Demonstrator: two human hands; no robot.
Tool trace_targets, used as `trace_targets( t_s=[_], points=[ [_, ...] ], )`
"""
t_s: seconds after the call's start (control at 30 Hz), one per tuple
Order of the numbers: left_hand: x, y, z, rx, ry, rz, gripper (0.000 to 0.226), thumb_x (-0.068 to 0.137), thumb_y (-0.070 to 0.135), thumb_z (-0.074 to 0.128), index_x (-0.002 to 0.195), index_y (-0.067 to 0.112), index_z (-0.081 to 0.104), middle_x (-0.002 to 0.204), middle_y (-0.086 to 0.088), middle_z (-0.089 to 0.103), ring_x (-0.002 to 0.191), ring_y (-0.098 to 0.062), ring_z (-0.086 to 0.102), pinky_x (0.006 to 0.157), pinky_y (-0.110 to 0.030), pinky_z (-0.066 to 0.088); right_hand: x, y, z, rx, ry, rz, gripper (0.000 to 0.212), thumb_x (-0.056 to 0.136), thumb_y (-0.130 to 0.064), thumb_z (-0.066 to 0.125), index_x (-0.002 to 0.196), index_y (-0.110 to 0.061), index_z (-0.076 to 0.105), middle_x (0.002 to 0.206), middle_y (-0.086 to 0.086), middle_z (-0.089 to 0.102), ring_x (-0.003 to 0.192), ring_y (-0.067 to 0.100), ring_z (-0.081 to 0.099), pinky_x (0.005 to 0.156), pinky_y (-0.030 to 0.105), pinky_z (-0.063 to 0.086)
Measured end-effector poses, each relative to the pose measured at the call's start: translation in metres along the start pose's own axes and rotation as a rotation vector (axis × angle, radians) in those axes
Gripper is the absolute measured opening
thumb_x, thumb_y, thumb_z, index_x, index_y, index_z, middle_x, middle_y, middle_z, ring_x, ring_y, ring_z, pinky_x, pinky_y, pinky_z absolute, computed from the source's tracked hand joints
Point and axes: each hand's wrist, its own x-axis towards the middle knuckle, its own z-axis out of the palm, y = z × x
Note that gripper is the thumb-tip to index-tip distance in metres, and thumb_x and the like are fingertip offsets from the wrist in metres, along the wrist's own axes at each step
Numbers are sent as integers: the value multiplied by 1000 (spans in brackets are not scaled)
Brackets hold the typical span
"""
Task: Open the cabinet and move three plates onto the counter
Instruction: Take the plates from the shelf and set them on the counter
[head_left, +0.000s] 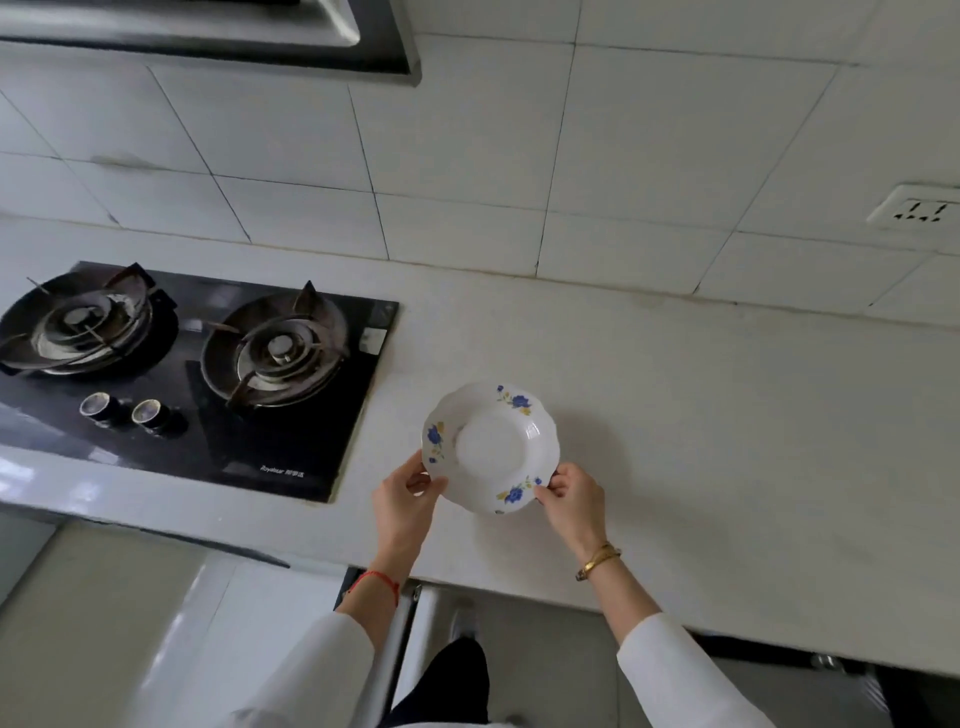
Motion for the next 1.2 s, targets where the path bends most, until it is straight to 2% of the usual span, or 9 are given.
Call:
trace_targets(
  t_s=[0.13, 0.23, 0.33, 0.5, 0.77, 0.83, 0.9, 1.0, 1.2],
  points=[
    [29, -10, -1, 43, -32, -8, 38, 78, 6, 73, 111, 24, 72, 76, 17, 69, 74, 1, 65, 63, -3, 46, 18, -8, 17, -30, 20, 32, 14, 79, -9, 72, 88, -5, 62, 81, 6, 71, 71, 19, 62, 53, 6, 39],
    [44, -17, 1, 50, -67, -31, 40, 79, 8, 73, 116, 24, 71, 84, 8, 73, 79, -7, 67, 70, -12, 47, 27, -10, 29, -39, 25, 80, 14, 80, -9, 72, 90, -4, 63, 85, 9, 72, 75, 22, 65, 57, 13, 40],
    [56, -22, 2, 68, -94, -47, 41, 79, 9, 73, 118, 22, 70, 87, 3, 74, 81, -13, 68, 75, -20, 50, 34, -10, 35, -63, 27, 107, 15, 80, -9, 71, 90, -3, 63, 84, 10, 72, 72, 19, 62, 51, 6, 36],
    [64, -30, -1, 75, -114, -57, 42, 79, 8, 74, 119, 20, 70, 88, 1, 75, 82, -15, 68, 77, -20, 50, 38, -11, 44, -83, 9, 128, 16, 80, -9, 71, 92, -1, 63, 84, 12, 71, 78, 26, 66, 55, 15, 40],
    [64, -35, -3, 141, -144, 6, 42, 82, 15, 74, 123, 19, 65, 96, 1, 71, 83, -15, 65, 79, -26, 53, 36, -8, 45, -89, -20, 142, 20, 82, -12, 72, 98, -4, 63, 89, 7, 71, 74, 15, 60, 52, 4, 38],
    [64, -36, -7, 178, -164, 27, 45, 86, 20, 71, 130, 16, 61, 104, -2, 69, 87, -17, 63, 80, -28, 52, 34, -8, 42, -106, -53, 144, 28, 84, -20, 72, 106, -7, 62, 91, 2, 68, 86, 20, 66, 60, 8, 42],
    [65, -38, -12, 247, -171, 25, 53, 89, 27, 66, 138, 12, 51, 119, -5, 64, 99, -19, 61, 88, -32, 52, 32, -8, 37, -160, -75, 156, 45, 85, -31, 69, 121, -6, 56, 106, 5, 67, 102, 24, 64, 78, 25, 52],
    [66, -37, -20, 383, -179, 60, 62, 92, 33, 62, 145, 10, 41, 139, -10, 52, 127, -26, 48, 106, -43, 44, 27, -7, 28, -322, -49, 127, 63, 90, -41, 62, 138, -5, 42, 135, 13, 54, 127, 29, 48, 103, 39, 44],
    [62, -25, -35, 534, -141, 282, 58, 91, 26, 63, 143, 10, 44, 145, -8, 48, 135, -27, 41, 113, -41, 35, 10, -10, 11, -359, 51, -95, 56, 97, -34, 50, 144, -7, 35, 150, 11, 39, 141, 28, 30, 113, 41, 35]
  ],
)
